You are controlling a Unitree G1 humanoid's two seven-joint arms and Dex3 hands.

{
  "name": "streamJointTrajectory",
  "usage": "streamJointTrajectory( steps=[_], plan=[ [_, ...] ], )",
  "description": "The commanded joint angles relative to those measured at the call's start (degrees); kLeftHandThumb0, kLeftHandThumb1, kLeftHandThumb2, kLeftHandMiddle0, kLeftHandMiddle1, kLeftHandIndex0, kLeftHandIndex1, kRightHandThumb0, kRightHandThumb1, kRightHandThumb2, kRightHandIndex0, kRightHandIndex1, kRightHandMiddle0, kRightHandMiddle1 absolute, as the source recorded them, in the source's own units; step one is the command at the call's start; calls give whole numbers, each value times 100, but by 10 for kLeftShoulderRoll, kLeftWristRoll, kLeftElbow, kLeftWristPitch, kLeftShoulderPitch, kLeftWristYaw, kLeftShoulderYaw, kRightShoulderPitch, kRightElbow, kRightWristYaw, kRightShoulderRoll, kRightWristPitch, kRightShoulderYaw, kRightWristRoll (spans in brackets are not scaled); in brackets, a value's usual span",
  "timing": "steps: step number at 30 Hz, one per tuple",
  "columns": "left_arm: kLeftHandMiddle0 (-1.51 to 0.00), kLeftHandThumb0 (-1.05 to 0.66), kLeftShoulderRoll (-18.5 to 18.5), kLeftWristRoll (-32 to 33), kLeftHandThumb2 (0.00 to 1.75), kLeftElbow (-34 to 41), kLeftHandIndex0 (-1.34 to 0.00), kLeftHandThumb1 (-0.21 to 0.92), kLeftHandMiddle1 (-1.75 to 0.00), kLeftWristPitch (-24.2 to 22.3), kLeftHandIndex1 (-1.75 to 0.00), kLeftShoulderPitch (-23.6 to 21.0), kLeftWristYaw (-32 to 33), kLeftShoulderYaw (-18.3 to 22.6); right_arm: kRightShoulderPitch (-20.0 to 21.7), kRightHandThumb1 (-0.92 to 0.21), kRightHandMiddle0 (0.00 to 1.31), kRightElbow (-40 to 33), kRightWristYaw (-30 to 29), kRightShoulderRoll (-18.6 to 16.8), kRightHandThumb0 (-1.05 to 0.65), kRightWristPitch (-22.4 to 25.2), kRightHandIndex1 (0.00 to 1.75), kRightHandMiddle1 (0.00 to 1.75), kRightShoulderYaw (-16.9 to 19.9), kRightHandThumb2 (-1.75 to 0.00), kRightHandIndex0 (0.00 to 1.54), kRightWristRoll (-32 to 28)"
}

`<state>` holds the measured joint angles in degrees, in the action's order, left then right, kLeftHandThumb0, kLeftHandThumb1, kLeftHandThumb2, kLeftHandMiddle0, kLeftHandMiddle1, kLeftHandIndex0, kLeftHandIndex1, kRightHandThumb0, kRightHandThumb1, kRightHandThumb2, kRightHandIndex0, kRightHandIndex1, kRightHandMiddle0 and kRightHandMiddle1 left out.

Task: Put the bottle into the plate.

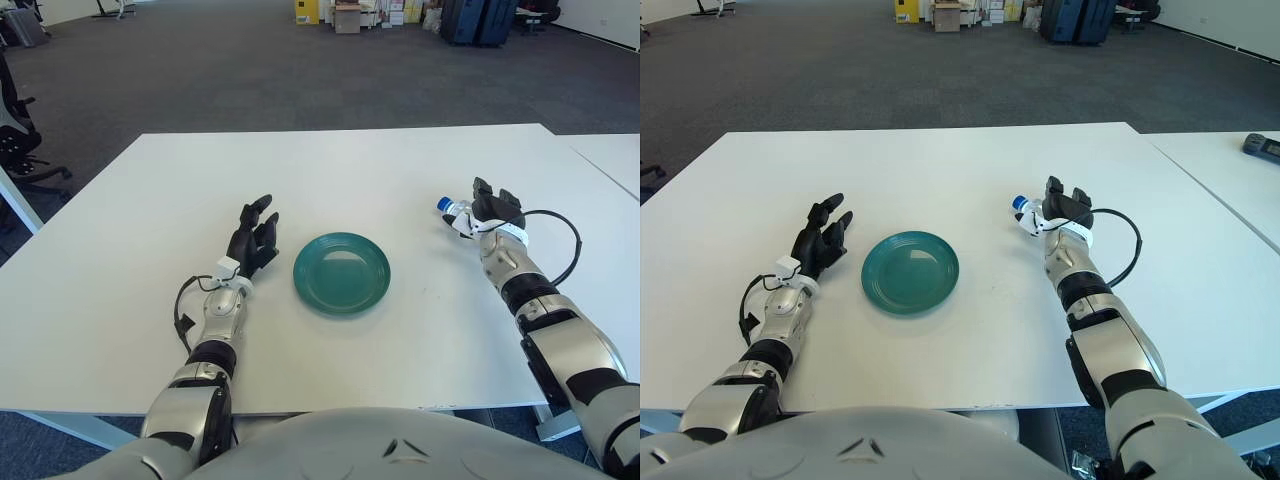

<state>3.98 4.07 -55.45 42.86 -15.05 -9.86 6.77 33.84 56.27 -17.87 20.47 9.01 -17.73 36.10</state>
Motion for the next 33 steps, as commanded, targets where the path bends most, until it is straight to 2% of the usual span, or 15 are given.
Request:
streamJointTrajectory(
  steps=[1, 5, 6, 8, 12, 13, 15, 16, 18, 21, 22, 23, 24, 27, 33],
  plan=[
    [-49, -72, -4, 2, 79, 0, -1, 92, -2, 5, -80, 11, -4, 0, 1, -92, 0, 15, 5, -14, -105, -7, 2, 0, -4, -62, 4, -11],
    [-49, -73, -3, 1, 80, 3, -1, 92, -2, 4, -81, 12, -4, 0, 0, -92, 5, 21, -5, -18, -105, -19, 7, 3, 2, -58, 15, -18],
    [-49, -74, -3, 0, 80, 4, -1, 92, -1, 3, -81, 13, -3, 0, 0, -92, 3, 22, -7, -19, -105, -21, 11, 19, 3, -54, 20, -19],
    [-49, -74, -3, 0, 81, 4, -1, 92, -1, 2, -81, 13, -3, 0, 0, -92, 2, 27, -14, -18, -102, -26, 16, 38, 1, -47, 26, -16],
    [-48, -75, -2, 1, 81, 5, -1, 92, -1, 1, -82, 13, -4, 0, 3, -92, 0, 36, -18, -18, -85, -31, 60, 80, -5, -23, 29, -12],
    [-48, -75, -3, 1, 81, 5, -1, 92, -1, 1, -82, 13, -4, 1, 4, -89, 1, 38, -18, -18, -75, -31, 85, 102, -6, -18, 35, -12],
    [-48, -75, -3, 2, 81, 6, -1, 92, -1, 0, -82, 13, -4, 1, 8, -86, 3, 43, -17, -18, -65, -28, 117, 126, -9, -16, 41, -10],
    [-49, -75, -3, 3, 81, 6, -1, 92, -1, 0, -82, 12, -4, 2, 10, -80, 6, 45, -17, -18, -60, -27, 131, 138, -10, -22, 43, -9],
    [-49, -76, -4, 4, 82, 8, -1, 92, -1, -1, -83, 13, -3, 2, 14, -68, 10, 50, -17, -18, -53, -22, 147, 150, -15, -41, 44, -5],
    [-49, -76, -5, 5, 82, 10, -2, 92, -1, -2, -83, 13, -2, 2, 18, -55, 14, 55, -21, -17, -47, -18, 159, 161, -23, -61, 44, 1],
    [-50, -76, -5, 5, 83, 10, -2, 92, -1, -3, -83, 13, -2, 3, 20, -55, 16, 57, -23, -17, -29, -17, 157, 164, -25, -66, 47, 3],
    [-50, -76, -6, 5, 83, 12, -2, 92, -1, -4, -83, 13, -1, 3, 21, -55, 19, 59, -26, -16, -4, -16, 154, 168, -28, -72, 52, 6],
    [-50, -76, -6, 5, 84, 12, -2, 92, -2, -5, -83, 13, 0, 3, 21, -46, 32, 60, -29, -16, -3, -15, 147, 170, -30, -89, 59, 8],
    [-51, -76, -7, 6, 85, 16, -2, 92, -2, -9, -84, 13, 1, 4, 27, -30, 52, 68, -35, -18, -1, -10, 137, 173, -30, -117, 71, 5],
    [-51, -78, -8, 7, 87, 21, -3, 92, -2, -11, -84, 13, -1, 5, 37, -17, 62, 79, -40, -24, 0, 0, 134, 174, -21, -135, 81, -7]
  ],
)
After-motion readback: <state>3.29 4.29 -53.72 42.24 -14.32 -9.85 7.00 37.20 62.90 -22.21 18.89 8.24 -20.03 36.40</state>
